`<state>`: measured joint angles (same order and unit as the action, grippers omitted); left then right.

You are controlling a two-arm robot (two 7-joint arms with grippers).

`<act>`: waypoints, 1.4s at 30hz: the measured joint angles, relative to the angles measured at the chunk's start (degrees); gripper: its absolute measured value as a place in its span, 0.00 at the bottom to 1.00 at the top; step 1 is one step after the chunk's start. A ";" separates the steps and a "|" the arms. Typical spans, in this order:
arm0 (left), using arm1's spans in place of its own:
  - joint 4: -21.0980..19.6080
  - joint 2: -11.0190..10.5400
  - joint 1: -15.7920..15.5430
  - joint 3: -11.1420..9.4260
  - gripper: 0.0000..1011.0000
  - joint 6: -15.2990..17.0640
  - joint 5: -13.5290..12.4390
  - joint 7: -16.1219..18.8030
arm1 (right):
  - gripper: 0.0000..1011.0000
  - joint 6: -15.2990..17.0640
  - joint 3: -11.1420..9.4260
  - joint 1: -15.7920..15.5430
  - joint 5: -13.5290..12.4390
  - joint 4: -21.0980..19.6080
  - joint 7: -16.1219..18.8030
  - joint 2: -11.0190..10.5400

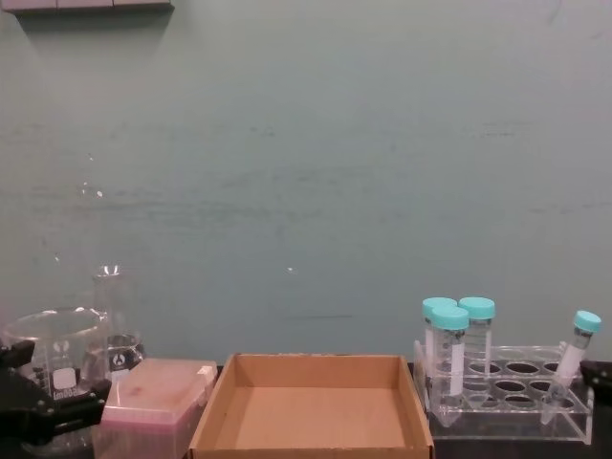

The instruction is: Use the right hand to move the test tube from the test tube rack into the box.

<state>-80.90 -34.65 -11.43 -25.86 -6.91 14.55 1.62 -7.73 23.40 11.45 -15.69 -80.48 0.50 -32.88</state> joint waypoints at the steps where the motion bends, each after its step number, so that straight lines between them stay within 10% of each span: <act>1: 0.00 0.00 0.00 0.00 0.99 0.00 0.00 0.00 | 0.99 0.01 -0.24 0.10 -0.28 0.10 0.17 0.21; 18: 0.00 0.00 0.00 0.00 0.99 0.00 0.00 0.00 | 0.99 8.55 -6.20 6.25 -11.66 7.32 5.92 8.12; 42: 0.00 0.00 0.00 0.00 0.99 0.00 0.00 0.00 | 0.99 9.21 -5.04 15.02 -6.39 19.29 9.42 13.24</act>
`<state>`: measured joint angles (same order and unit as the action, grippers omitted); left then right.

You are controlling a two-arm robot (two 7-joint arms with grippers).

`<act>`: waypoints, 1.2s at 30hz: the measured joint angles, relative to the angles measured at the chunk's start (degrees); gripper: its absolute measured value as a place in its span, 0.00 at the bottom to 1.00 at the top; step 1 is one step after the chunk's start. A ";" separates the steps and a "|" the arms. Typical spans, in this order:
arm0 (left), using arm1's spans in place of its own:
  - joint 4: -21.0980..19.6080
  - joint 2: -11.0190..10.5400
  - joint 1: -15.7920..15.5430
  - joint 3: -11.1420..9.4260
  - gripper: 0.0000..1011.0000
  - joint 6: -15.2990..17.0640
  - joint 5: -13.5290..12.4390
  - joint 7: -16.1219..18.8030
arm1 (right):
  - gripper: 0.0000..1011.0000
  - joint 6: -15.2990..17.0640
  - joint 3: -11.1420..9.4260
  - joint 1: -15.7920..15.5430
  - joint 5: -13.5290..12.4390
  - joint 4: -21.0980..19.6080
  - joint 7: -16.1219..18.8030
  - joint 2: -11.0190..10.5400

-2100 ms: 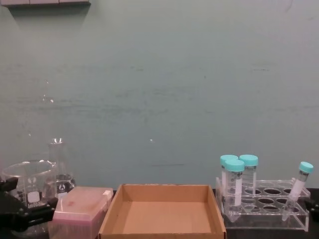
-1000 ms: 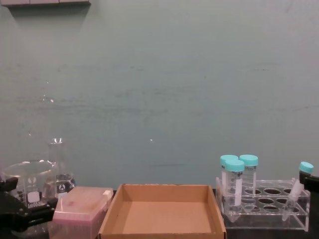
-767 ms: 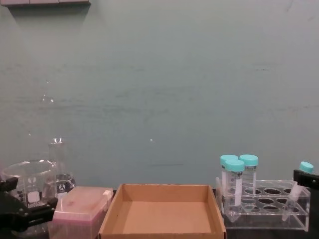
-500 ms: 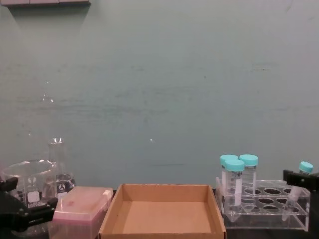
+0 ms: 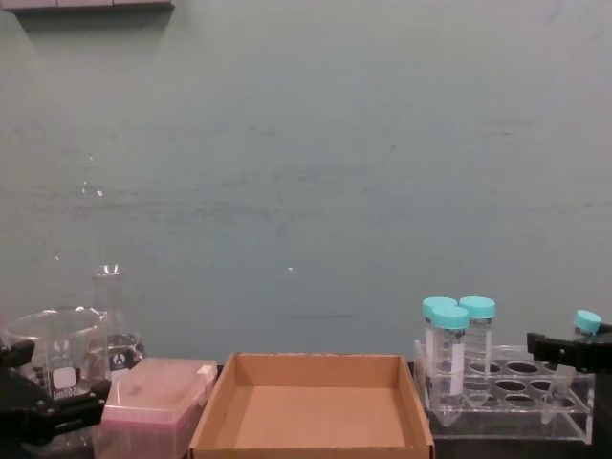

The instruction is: Use the right hand to move the test tube from the test tube rack into the box.

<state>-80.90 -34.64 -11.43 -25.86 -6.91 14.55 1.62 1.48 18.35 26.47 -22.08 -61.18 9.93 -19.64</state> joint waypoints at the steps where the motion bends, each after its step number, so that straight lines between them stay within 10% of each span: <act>1: 0.00 0.00 0.00 0.00 0.99 0.00 0.00 0.00 | 0.99 -0.07 -0.02 0.18 0.17 0.29 0.06 0.11; 29: 0.00 0.00 0.00 0.00 0.99 0.00 0.00 0.00 | 0.99 -1.87 -1.57 0.55 3.08 1.90 1.65 1.92; 36: 0.00 0.00 0.00 0.00 0.99 0.00 0.00 0.00 | 0.85 -1.80 -1.53 0.55 2.96 1.85 1.62 1.89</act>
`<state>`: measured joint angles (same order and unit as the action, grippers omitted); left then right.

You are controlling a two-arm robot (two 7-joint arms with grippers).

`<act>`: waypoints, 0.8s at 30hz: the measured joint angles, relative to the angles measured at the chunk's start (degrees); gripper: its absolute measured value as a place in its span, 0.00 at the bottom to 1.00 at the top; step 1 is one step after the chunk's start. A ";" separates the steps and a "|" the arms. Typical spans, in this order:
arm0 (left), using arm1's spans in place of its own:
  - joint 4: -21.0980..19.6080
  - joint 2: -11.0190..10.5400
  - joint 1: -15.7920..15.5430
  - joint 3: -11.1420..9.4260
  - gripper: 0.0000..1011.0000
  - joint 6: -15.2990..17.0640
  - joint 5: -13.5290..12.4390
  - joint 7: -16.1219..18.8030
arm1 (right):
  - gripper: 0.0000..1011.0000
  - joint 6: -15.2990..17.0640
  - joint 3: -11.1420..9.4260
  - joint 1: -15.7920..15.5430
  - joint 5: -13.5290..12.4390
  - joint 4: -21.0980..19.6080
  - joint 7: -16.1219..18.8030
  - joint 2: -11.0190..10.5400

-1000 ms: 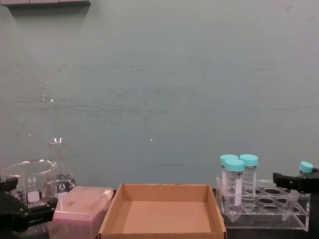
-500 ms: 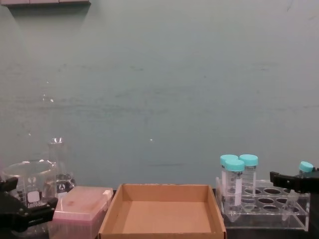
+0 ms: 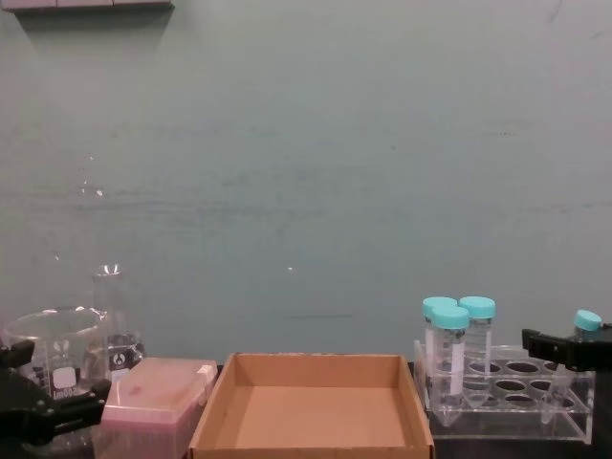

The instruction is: Use the right hand to move the test tube from the test tube rack into the box.

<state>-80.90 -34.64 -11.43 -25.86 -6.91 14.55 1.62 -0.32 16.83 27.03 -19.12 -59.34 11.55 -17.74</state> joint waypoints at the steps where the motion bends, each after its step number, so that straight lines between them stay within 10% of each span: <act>1: 0.00 0.00 0.00 0.00 0.99 0.00 0.00 0.00 | 0.83 0.00 0.00 0.00 -0.01 -0.01 0.00 0.00; 24: 0.00 0.00 0.00 0.00 0.99 0.00 0.00 0.00 | 0.19 0.09 0.05 0.00 -0.12 -0.03 -0.07 -0.06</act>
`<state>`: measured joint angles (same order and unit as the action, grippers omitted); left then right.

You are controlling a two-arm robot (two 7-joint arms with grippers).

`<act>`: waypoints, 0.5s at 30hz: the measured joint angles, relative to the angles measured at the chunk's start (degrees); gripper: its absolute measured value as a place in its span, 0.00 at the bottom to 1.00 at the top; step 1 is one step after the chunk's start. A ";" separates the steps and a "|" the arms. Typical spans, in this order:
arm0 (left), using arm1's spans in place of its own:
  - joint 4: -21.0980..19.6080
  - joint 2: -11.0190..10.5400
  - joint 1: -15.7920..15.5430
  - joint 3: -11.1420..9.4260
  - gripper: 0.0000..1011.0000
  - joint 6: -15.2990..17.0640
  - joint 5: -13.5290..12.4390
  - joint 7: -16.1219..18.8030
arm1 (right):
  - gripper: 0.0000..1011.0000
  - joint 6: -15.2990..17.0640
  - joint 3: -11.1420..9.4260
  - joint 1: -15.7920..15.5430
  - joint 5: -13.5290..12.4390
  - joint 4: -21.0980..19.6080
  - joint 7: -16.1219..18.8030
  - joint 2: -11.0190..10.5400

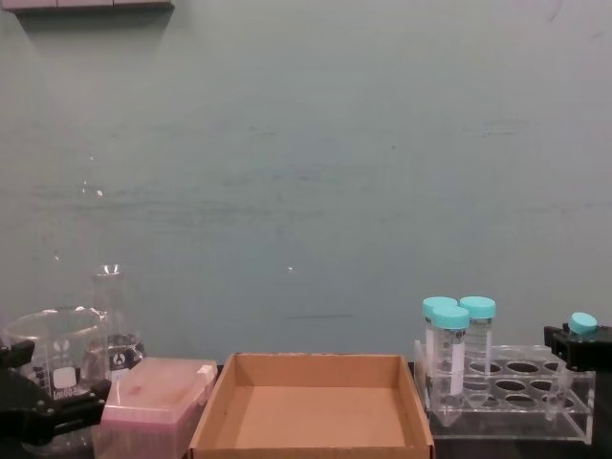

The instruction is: Use the right hand to move the test tube from the test tube rack into the box.

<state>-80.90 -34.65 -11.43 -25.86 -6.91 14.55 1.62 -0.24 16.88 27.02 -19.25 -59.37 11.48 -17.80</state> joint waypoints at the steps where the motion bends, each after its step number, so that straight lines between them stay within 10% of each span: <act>1: 0.00 0.00 0.00 0.00 0.99 0.00 0.00 0.00 | 0.19 0.00 0.00 0.00 0.00 0.00 -0.01 0.00; 15: 0.00 0.00 0.00 0.00 0.99 0.00 0.00 0.00 | 0.19 -0.20 -0.51 0.01 0.81 0.11 0.09 0.40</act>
<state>-80.90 -34.65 -11.43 -25.86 -6.91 14.55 1.62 -0.43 16.37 27.03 -18.43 -59.26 11.57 -17.40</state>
